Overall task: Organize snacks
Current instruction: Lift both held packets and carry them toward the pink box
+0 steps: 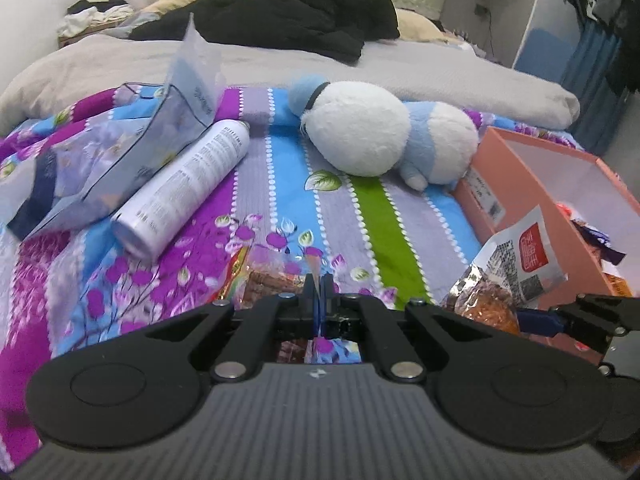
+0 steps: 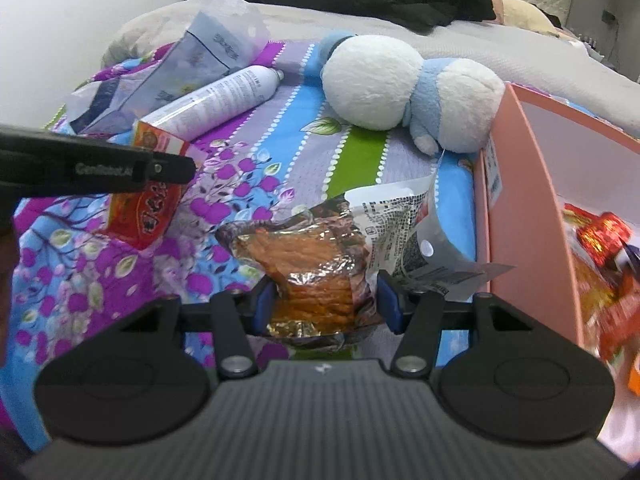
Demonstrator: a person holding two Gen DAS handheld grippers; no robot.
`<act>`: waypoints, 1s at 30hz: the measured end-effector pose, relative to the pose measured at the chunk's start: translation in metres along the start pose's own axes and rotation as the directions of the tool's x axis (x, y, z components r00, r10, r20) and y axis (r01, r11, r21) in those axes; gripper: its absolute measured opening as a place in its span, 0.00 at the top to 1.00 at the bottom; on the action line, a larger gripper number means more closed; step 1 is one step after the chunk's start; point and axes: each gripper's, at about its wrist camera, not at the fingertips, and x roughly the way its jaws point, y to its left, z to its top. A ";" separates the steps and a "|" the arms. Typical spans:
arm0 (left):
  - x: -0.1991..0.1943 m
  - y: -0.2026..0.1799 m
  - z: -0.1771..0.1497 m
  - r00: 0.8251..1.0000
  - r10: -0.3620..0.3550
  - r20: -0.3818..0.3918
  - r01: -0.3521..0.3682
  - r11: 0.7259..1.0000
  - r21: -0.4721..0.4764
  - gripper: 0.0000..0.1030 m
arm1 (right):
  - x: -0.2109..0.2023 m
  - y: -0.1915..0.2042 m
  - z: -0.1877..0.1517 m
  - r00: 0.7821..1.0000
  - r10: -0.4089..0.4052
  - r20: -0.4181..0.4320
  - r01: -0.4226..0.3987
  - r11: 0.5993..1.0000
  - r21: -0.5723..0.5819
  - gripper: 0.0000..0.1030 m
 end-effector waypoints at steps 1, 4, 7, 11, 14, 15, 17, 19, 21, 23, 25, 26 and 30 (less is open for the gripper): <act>-0.007 -0.001 -0.003 1.000 0.000 0.004 0.000 1.000 -0.008 0.99 | -0.005 0.001 -0.002 1.000 0.000 0.003 0.000 1.000 0.004 0.46; -0.025 -0.003 -0.013 1.000 -0.004 0.015 0.005 0.999 -0.048 0.99 | -0.022 0.003 -0.010 1.000 -0.001 0.014 0.001 1.000 0.013 0.46; -0.043 -0.004 -0.024 1.000 -0.012 0.021 0.014 0.995 -0.099 0.99 | -0.036 0.005 -0.017 1.000 0.000 0.025 0.000 1.000 0.022 0.46; -0.063 -0.009 -0.036 1.000 -0.002 0.027 0.006 0.993 -0.118 0.99 | -0.054 0.007 -0.025 0.999 0.001 0.037 -0.002 1.000 0.031 0.46; -0.079 -0.010 -0.042 0.999 -0.008 0.043 0.015 0.988 -0.153 0.99 | -0.066 0.009 -0.032 0.999 -0.001 0.042 0.000 0.999 0.041 0.46; -0.084 -0.010 -0.044 0.999 -0.008 0.047 0.015 0.987 -0.159 0.99 | -0.070 0.009 -0.034 0.999 -0.001 0.043 -0.001 0.999 0.046 0.46; -0.094 -0.011 -0.049 0.999 -0.013 0.053 0.022 0.985 -0.171 0.99 | -0.077 0.008 -0.037 0.999 -0.004 0.051 0.001 0.999 0.053 0.46; -0.102 -0.012 -0.053 0.998 -0.016 0.060 0.026 0.983 -0.179 0.99 | -0.085 0.008 -0.040 0.998 -0.006 0.060 0.003 0.998 0.059 0.46; -0.110 -0.013 -0.055 0.998 -0.019 0.067 0.031 0.981 -0.189 0.99 | -0.091 0.008 -0.042 0.998 -0.006 0.065 0.002 0.998 0.068 0.46; -0.117 -0.013 -0.057 0.997 -0.026 0.073 0.041 0.977 -0.207 0.99 | -0.096 0.008 -0.043 0.997 -0.007 0.071 0.002 0.997 0.071 0.46; -0.122 -0.014 -0.055 0.996 -0.037 0.079 0.053 0.975 -0.214 0.99 | -0.101 0.007 -0.045 0.997 -0.010 0.076 0.004 0.997 0.077 0.46; -0.125 -0.014 -0.055 0.996 -0.045 0.082 0.062 0.974 -0.218 0.99 | -0.102 0.006 -0.045 0.997 -0.010 0.077 0.004 0.997 0.083 0.46; -0.134 -0.018 -0.049 0.993 -0.061 0.104 0.083 0.972 -0.221 0.99 | -0.112 0.003 -0.045 0.996 -0.014 0.090 0.005 0.995 0.097 0.46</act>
